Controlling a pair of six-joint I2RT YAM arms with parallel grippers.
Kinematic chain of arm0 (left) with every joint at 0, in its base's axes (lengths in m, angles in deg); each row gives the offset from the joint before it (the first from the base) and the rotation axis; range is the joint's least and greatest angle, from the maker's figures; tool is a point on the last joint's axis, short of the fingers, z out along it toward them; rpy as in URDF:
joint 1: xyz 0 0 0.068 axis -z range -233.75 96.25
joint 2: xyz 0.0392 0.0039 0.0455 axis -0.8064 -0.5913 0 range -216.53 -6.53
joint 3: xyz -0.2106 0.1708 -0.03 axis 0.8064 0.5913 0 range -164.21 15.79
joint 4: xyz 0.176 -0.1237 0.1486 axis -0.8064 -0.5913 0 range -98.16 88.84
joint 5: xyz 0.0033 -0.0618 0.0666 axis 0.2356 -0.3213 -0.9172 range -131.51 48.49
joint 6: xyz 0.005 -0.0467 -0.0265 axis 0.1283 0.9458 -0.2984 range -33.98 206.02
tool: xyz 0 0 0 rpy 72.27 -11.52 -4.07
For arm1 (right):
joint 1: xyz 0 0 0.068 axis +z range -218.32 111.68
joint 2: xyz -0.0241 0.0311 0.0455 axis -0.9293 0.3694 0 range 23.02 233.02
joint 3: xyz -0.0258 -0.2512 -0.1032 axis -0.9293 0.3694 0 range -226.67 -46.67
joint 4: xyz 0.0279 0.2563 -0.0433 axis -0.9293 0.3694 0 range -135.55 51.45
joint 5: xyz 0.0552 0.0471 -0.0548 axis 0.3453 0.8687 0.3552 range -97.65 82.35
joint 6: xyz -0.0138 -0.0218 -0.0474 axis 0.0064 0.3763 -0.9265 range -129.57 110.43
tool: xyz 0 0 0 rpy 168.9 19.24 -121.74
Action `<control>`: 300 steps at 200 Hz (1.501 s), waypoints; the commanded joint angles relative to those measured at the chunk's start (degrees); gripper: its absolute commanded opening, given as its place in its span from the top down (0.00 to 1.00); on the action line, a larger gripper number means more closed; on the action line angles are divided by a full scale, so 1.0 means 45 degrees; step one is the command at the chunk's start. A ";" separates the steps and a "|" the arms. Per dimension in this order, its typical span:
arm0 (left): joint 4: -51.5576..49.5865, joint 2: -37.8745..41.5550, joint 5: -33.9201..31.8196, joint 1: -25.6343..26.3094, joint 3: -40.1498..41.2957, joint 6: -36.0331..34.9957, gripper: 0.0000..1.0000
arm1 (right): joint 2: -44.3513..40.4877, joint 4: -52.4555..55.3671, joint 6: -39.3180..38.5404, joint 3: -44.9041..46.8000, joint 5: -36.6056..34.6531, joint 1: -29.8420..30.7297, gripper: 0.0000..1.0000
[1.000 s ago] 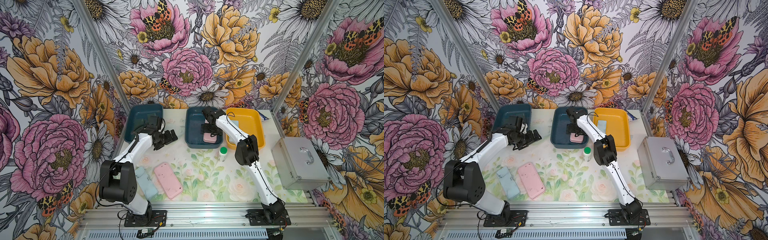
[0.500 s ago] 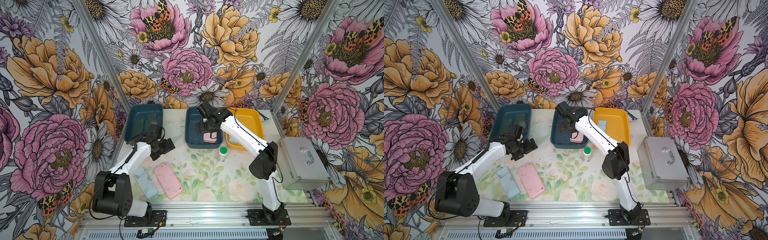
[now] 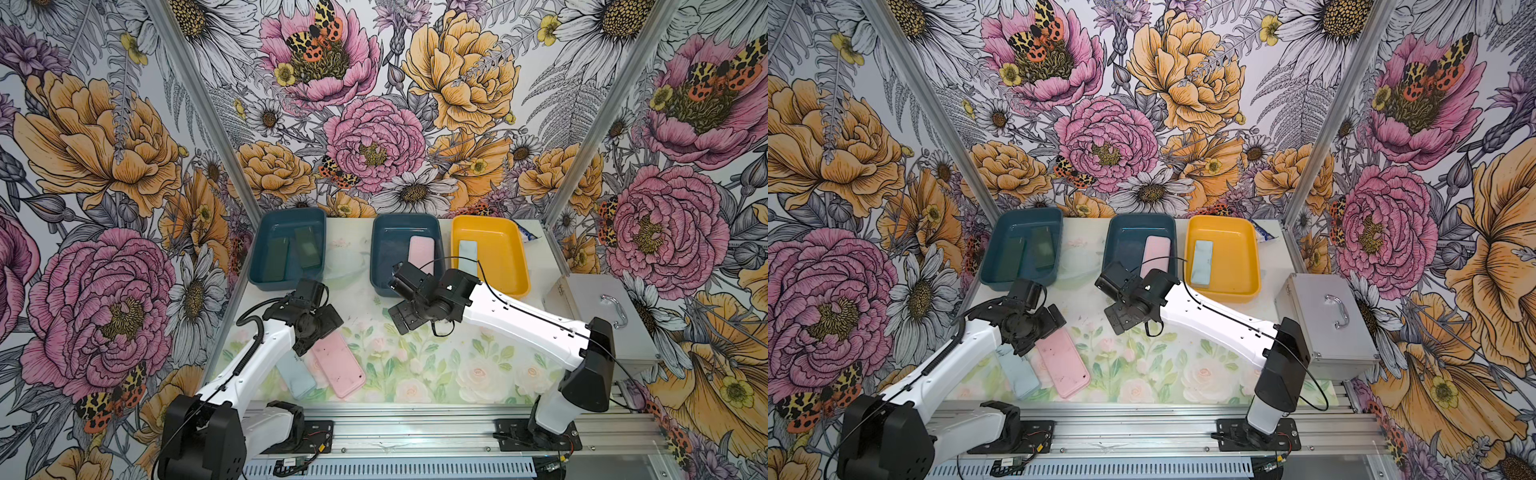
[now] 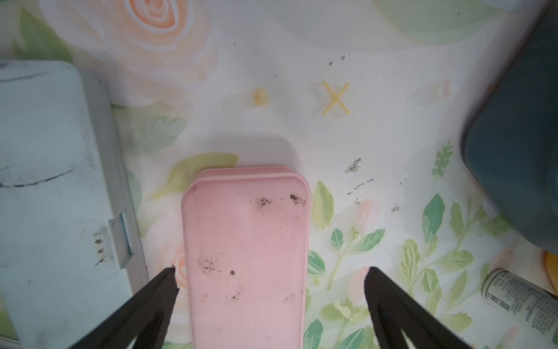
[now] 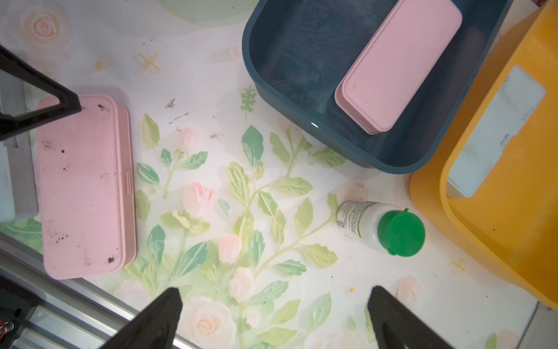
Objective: Place the pencil cases by color into the storage box
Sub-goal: Place the pencil case at the storage box, then pick up the pencil case from the center of the board.
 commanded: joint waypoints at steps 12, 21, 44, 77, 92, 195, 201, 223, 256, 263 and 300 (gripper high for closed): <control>-0.0198 0.0095 -0.0829 0.0165 0.0408 0.0194 0.01 | -0.1165 -0.0295 0.0955 0.1210 -0.1521 0.1303 0.01; -0.0193 0.0086 -0.0849 0.0170 0.0507 0.0157 0.01 | -0.1333 -0.0289 0.1064 0.1421 -0.1593 0.1560 0.01; -0.0179 0.0115 -0.0870 0.0198 0.0828 0.0061 0.01 | -0.1752 -0.0293 0.1356 0.1945 -0.1714 0.2053 0.01; 0.0037 0.0502 -0.0900 0.0355 0.1230 -0.0186 0.01 | -0.2093 -0.0247 0.1841 0.2342 -0.1968 0.2517 0.01; 0.0347 0.0725 -0.0675 0.0356 0.1442 -0.0350 0.01 | -0.2187 -0.0236 0.2047 0.2494 -0.2082 0.2686 0.01; 0.1547 -0.0779 -0.0425 0.0492 0.1305 -0.0582 0.01 | -0.2669 -0.0236 0.2788 0.3359 -0.2554 0.3033 0.01; 0.1588 -0.0939 -0.0476 0.0507 0.1277 -0.0549 0.01 | -0.2680 -0.0236 0.2834 0.3405 -0.2563 0.3041 0.01; 0.1829 -0.1365 -0.0577 0.0591 0.1187 -0.0498 0.01 | -0.2848 -0.0216 0.2937 0.3518 -0.2614 0.3044 0.01; 0.2159 -0.1979 -0.0721 0.0809 0.1006 -0.0513 0.01 | -0.3039 -0.0082 0.3278 0.3816 -0.2653 0.3036 0.01; 0.2194 -0.2170 -0.0742 0.0834 0.0951 -0.0538 0.01 | -0.3084 -0.0079 0.3334 0.3895 -0.2653 0.3036 0.01; 0.2274 -0.3117 -0.0886 0.1067 0.0438 -0.0660 0.01 | -0.3265 -0.0055 0.3584 0.4154 -0.2712 0.3046 0.01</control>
